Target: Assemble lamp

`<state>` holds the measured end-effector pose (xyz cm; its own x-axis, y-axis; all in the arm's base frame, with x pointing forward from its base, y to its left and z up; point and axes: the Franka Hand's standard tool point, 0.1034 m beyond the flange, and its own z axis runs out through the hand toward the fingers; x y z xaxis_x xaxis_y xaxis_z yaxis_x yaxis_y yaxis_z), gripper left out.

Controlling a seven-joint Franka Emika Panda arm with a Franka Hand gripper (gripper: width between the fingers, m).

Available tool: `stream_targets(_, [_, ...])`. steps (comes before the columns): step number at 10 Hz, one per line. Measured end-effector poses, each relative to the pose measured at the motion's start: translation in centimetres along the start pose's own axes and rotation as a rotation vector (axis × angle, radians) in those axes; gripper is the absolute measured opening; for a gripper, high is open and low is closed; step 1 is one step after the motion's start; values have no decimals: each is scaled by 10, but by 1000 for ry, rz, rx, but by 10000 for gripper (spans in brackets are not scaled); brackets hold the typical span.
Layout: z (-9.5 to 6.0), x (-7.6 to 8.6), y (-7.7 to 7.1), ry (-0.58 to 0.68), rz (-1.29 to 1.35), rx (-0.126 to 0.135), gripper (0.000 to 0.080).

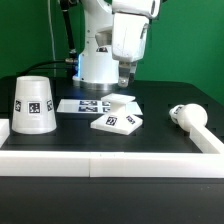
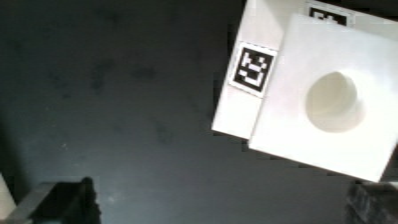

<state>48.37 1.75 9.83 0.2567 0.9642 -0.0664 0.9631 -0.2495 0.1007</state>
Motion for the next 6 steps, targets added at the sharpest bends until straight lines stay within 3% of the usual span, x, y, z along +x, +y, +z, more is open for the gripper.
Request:
stream_targets(2, [0, 2, -4, -1, 56, 3, 700])
stream_targets(6, [8, 2, -42, 1, 176, 27, 700])
